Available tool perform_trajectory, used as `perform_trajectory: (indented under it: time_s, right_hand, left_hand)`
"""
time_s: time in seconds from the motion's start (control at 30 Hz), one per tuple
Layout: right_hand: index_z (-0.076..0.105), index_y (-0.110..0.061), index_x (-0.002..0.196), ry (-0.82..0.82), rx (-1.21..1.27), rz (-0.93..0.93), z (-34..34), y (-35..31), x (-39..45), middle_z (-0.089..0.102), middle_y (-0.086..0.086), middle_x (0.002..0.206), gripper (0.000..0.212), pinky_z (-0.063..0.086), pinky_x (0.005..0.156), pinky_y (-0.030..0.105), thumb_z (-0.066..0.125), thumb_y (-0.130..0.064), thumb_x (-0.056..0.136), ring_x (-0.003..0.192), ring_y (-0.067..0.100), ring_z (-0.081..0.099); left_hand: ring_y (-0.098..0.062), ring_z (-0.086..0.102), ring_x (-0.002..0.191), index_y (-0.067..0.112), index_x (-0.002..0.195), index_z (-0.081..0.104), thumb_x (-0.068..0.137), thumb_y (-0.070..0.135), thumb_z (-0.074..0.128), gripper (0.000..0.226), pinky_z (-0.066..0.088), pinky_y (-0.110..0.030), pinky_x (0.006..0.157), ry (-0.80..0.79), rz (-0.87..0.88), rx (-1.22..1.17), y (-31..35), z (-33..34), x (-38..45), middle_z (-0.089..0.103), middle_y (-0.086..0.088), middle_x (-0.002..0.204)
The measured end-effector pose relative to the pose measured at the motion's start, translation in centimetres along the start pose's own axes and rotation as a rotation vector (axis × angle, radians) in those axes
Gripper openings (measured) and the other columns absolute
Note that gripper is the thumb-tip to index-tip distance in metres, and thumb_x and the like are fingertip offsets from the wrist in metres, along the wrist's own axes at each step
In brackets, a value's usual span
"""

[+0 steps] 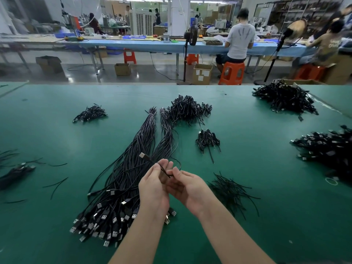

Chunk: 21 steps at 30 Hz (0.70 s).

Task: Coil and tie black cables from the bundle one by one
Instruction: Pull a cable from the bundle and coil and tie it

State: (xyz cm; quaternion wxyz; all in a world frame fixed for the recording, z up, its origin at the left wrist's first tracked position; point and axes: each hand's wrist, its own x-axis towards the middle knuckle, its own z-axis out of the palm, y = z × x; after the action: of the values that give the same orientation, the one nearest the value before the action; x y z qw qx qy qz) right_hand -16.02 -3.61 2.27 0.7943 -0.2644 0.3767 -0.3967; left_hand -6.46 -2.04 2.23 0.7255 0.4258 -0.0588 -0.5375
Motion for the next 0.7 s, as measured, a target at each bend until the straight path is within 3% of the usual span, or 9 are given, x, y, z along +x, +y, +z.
perform_trajectory:
  time_s: [0.2,0.43,0.7]
  right_hand:
    - [0.075,-0.002,0.084,0.145,0.023,0.029,-0.1,0.5,0.0,0.070,0.010,0.075,0.011,0.059,0.064,0.030,0.072,-0.012,0.088,0.068,0.021,0.071]
    - [0.069,-0.006,0.050,0.242,0.149,0.167,0.8,1.3,0.1,0.065,0.007,0.059,0.035,0.058,0.053,0.029,0.075,-0.009,0.085,0.050,0.019,0.066]
    - [0.058,-0.008,0.064,0.297,0.197,0.340,1.3,2.3,1.0,0.051,0.003,0.054,0.023,0.054,0.051,0.027,0.063,-0.012,0.086,0.046,0.016,0.051]
  left_hand:
    - [-0.029,0.075,0.094,-0.003,0.109,0.066,0.104,0.011,0.050,0.021,0.062,-0.030,0.070,0.004,0.016,-0.011,0.2,-0.2,0.0,0.075,-0.021,0.103]
    - [-0.034,0.075,0.092,-0.007,0.109,0.063,0.106,0.011,0.047,0.024,0.062,-0.032,0.071,0.016,0.111,0.035,0.8,-0.3,0.3,0.075,-0.023,0.098]
    - [-0.033,0.076,0.086,-0.006,0.105,0.066,0.105,0.009,0.046,0.025,0.060,-0.029,0.064,-0.083,0.103,0.103,2.2,-0.9,0.6,0.075,-0.024,0.094]
